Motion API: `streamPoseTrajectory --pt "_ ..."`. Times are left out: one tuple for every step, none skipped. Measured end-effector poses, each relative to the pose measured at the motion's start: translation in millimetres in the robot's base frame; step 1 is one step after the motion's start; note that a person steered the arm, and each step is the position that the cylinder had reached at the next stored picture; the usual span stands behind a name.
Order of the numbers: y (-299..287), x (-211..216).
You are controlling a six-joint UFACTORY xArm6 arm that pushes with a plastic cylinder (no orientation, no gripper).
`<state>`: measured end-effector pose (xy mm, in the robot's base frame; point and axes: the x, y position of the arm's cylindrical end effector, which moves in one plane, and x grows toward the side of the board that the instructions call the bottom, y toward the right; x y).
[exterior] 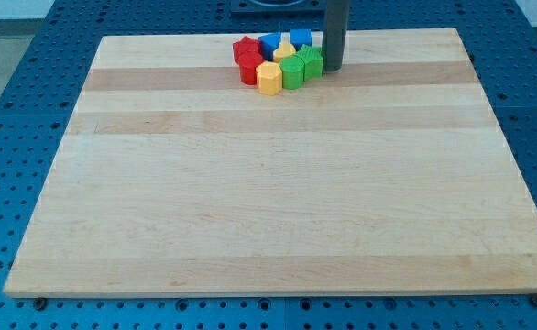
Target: Push the red circle to the top left
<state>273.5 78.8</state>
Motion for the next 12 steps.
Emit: streamPoseTrajectory --pt "0.3 0.0" --pt "2.8 0.0" --pt "9.4 -0.7" --pt "25.4 -16.6" --pt "42.3 -49.2" --pt "33.3 -78.2" --pt "-7.4 -81.1" --pt "-48.6 -77.6" --pt "-88.2 -66.0" --pt "-107.5 -44.8" --pt "-112.0 -14.9" --pt "-117.1 16.2"
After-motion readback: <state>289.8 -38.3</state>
